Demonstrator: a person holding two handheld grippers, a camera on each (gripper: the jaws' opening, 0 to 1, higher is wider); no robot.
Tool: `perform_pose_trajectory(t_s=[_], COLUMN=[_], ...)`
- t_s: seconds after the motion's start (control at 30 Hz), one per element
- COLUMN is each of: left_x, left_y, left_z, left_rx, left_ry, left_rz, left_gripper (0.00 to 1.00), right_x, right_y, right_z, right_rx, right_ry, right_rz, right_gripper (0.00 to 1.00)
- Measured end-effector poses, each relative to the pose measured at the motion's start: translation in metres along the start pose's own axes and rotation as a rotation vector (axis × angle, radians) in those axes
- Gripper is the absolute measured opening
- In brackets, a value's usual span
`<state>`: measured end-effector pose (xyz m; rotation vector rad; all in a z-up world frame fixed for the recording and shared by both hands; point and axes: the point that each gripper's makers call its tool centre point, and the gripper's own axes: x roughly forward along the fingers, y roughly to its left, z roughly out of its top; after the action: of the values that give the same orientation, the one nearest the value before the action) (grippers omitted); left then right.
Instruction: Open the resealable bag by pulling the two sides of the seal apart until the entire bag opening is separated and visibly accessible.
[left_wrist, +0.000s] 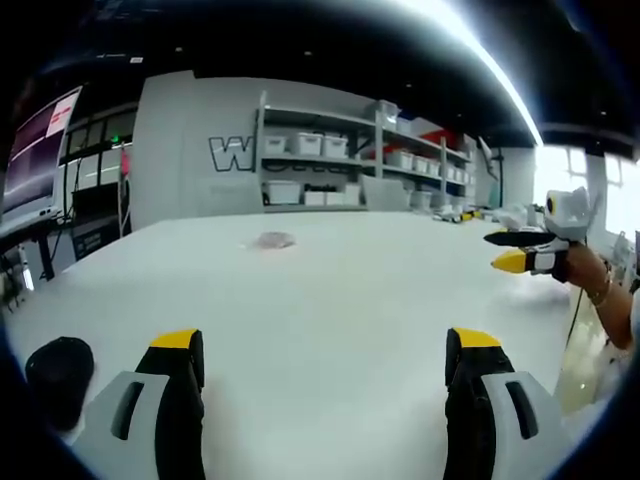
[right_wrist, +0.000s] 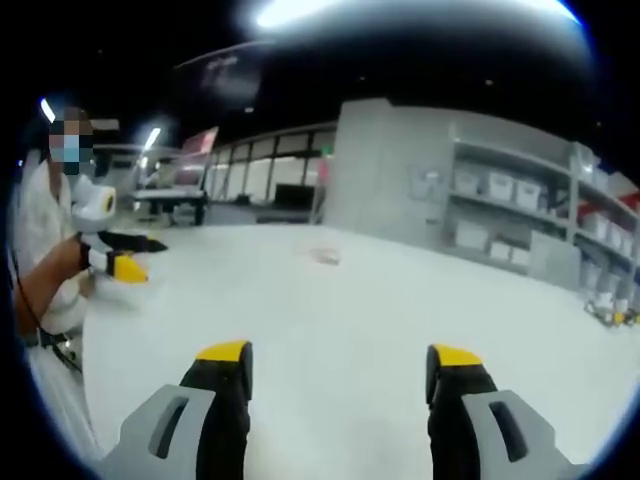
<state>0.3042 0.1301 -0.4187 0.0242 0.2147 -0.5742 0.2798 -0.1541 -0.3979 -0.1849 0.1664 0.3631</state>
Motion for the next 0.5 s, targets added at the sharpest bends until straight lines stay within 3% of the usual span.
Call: perform_pose_trajectory(t_s=[0.5], left_x=[0.000], left_y=[0.000], left_z=[-0.002], left_rx=[-0.009], left_ry=[0.002], left_rz=[-0.002], left_gripper=[0.99], right_x=[0.017], right_y=[0.005], right_z=[0.014], right_rx=[-0.001], right_ry=[-0.018], right_rz=[0.025], right_gripper=[0.70])
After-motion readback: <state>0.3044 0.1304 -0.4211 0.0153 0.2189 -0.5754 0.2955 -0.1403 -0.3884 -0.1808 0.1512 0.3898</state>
